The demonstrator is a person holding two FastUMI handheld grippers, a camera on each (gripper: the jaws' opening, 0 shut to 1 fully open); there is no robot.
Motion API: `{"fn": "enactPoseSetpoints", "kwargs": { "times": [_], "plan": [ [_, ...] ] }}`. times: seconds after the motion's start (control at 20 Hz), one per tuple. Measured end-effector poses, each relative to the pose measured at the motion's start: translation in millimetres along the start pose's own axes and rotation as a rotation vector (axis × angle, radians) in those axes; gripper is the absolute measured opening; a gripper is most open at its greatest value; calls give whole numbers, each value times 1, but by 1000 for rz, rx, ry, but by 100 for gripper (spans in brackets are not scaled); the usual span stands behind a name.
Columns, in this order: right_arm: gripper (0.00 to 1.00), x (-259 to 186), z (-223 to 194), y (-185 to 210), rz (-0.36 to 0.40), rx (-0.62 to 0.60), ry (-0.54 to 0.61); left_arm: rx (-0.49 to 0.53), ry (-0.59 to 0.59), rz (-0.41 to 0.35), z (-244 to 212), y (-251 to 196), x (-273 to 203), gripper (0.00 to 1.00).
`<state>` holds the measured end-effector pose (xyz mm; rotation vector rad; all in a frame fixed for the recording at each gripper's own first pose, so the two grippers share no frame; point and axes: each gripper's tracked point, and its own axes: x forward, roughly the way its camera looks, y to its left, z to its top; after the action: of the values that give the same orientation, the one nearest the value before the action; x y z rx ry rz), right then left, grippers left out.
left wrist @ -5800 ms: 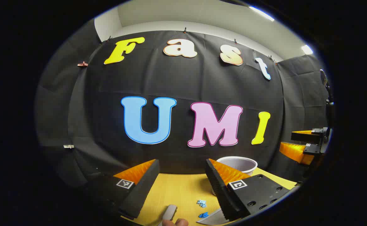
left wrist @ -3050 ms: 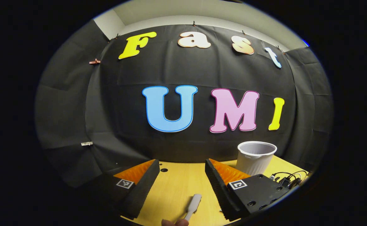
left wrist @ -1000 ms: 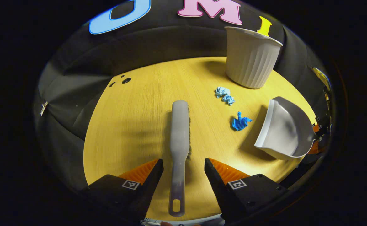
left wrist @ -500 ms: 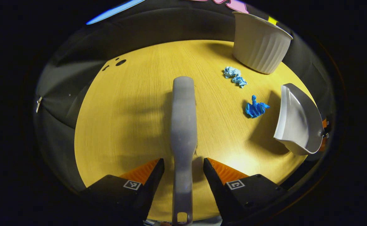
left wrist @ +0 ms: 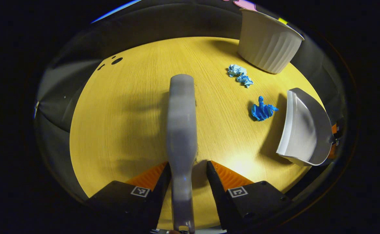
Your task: Pick up the small broom and dustpan from the desktop, sweep the trash into the dustpan with the broom, and then empty the trash into the garbage bin.
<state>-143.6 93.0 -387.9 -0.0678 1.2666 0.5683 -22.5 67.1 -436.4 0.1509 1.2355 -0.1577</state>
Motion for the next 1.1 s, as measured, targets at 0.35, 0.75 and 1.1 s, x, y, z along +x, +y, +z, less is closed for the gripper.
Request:
{"fn": "enactPoseSetpoints", "kwargs": {
  "times": [0.35, 0.75, 1.1],
  "plan": [
    [36, 0, 5, 1, -2, -25, 34, 27, 13, 10, 12, -2, 3, 31],
    [37, -7, 17, -11, -65, -79, 102, 129, -35, 11, 71, -5, 16, 24],
    [36, -1, 24, -15, -89, -49, 162, 260, -43, -6, 117, -16, 38, 27]
  ]
}}
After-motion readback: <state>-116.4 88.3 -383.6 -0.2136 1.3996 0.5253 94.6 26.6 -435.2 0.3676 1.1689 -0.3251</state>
